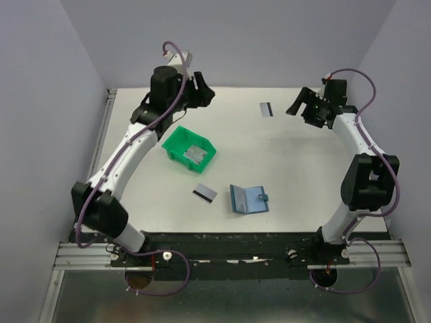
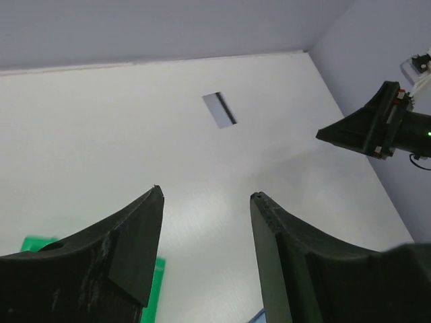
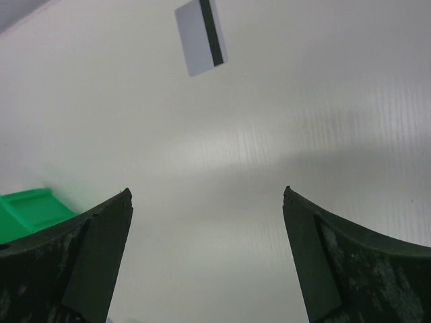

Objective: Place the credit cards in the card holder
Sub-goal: Move the credit card to the corner of the board.

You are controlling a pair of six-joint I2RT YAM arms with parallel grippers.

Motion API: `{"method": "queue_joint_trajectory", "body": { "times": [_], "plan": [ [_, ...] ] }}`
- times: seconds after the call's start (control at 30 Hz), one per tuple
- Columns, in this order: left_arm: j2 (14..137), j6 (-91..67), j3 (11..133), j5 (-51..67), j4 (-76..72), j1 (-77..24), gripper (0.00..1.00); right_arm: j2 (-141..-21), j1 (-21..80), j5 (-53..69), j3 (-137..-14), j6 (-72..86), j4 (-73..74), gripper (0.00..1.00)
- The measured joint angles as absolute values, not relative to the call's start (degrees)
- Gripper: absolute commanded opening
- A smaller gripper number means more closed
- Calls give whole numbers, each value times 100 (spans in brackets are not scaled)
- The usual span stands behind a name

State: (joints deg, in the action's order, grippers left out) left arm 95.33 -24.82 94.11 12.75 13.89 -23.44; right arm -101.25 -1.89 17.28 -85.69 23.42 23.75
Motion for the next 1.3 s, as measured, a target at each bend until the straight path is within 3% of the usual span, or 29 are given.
{"method": "queue_joint_trajectory", "body": {
  "times": [0.17, 0.33, 0.47, 0.63, 0.8, 1.13, 1.3],
  "plan": [
    [7649, -2539, 7452, 421, 1575, -2217, 61, -9688, 537, 720, -7848, 1890, 2676, 94],
    [6357, -2886, 5325, -119, 2078, -2220, 60, -8584, 1900, 709, -6941, 1658, 2705, 85],
    [5339, -3269, 4241, -336, 2477, -2220, 59, -7981, 2532, 775, -6276, 1608, 2674, 81],
    [4364, -3651, 3592, -515, 2672, -2220, 58, -8243, 3736, 587, -6147, 1492, 2751, 72],
    [4292, -3894, 3358, -572, 2770, -2220, 57, -8945, 4386, 558, -6386, 1503, 2840, 62],
    [4685, -4104, 3223, -528, 2624, -2220, 54, -9832, 4875, 318, -6936, 1175, 2790, 61],
    [4954, -4156, 3111, -432, 2449, -2220, 53, -10228, 5017, 276, -7179, 943, 2574, 44]
  ]
}}
